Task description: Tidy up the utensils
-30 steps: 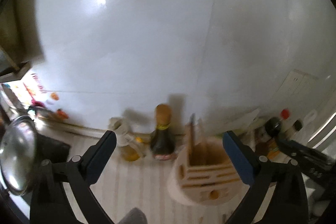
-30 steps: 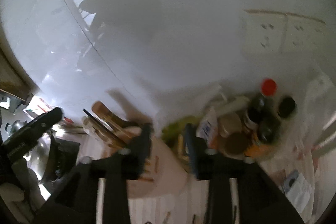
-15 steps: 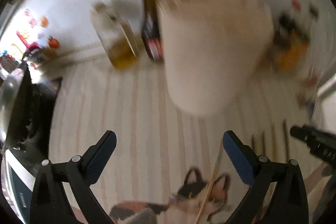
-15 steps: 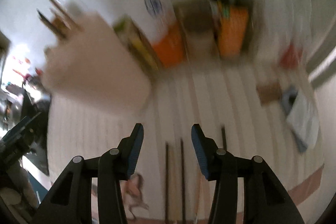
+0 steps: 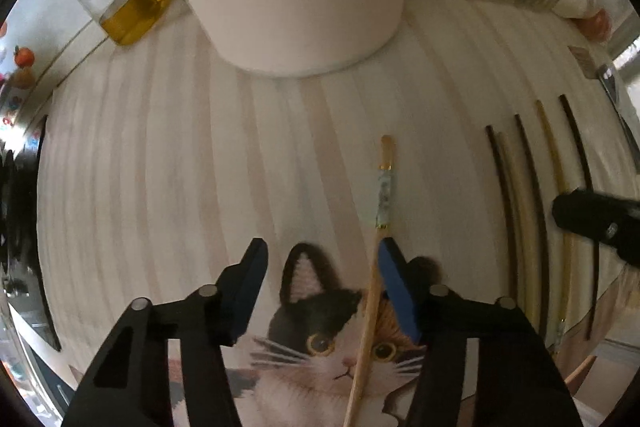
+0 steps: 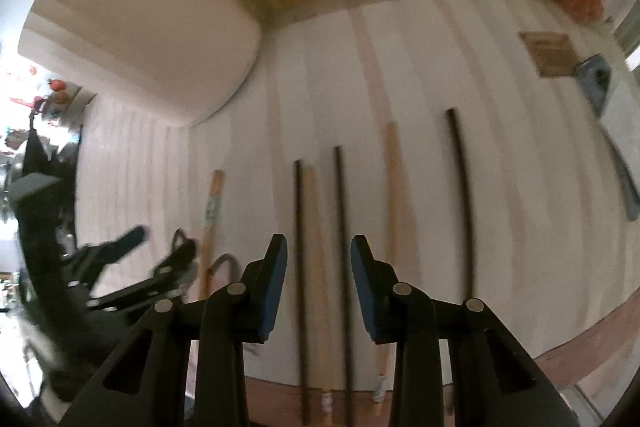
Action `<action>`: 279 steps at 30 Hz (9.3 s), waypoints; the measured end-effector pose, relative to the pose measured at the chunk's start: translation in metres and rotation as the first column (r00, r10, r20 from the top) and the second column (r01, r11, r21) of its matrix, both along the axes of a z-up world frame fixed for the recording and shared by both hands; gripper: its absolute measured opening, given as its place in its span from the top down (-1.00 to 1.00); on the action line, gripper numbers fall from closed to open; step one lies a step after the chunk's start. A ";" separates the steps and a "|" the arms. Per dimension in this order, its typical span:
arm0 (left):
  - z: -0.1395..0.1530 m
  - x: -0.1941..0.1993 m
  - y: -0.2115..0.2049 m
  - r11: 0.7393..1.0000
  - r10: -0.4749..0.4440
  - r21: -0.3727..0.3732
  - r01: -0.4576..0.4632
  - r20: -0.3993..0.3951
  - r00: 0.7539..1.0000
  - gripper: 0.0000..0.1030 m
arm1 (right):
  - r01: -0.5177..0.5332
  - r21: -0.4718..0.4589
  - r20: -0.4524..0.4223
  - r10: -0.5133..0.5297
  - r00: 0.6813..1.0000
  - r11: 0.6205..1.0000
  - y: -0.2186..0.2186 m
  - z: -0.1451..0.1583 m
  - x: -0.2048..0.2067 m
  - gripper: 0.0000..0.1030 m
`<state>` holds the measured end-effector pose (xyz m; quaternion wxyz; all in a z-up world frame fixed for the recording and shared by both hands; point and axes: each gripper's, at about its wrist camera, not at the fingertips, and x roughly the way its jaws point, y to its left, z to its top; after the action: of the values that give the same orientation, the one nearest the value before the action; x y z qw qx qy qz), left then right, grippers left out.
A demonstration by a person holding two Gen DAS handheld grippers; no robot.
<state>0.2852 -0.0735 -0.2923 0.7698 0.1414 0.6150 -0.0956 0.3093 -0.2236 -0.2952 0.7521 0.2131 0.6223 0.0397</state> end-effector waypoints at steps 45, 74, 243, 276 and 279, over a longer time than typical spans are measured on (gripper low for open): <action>-0.007 0.016 0.062 0.992 0.129 -0.011 -0.129 -0.026 0.991 0.90 | -0.129 -0.173 -0.073 0.118 0.990 0.976 0.053 -0.034 0.023 0.91; -0.007 0.036 0.068 0.981 0.190 -0.017 -0.191 -0.036 0.981 0.90 | -0.203 -0.242 -0.098 0.184 0.978 0.949 0.076 -0.038 0.032 0.90; 0.016 0.008 0.049 0.982 0.146 -0.117 -0.151 -0.051 0.988 0.92 | -0.195 -0.195 -0.095 0.179 0.979 0.961 0.090 -0.033 0.006 0.90; 0.278 0.038 0.064 0.917 0.209 -0.399 -0.017 0.443 0.872 0.92 | 0.016 -0.114 0.620 0.058 0.783 0.993 0.050 0.224 -0.014 1.00; 0.310 0.051 0.062 0.913 0.210 -0.408 0.013 0.498 0.841 0.92 | 0.017 -0.126 0.661 0.071 0.747 0.992 0.050 0.257 -0.006 1.00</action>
<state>0.3358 -0.0114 0.0173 0.9259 -0.0286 0.3519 -0.1341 0.3034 -0.1738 -0.0386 0.9352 0.1290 0.3186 0.0851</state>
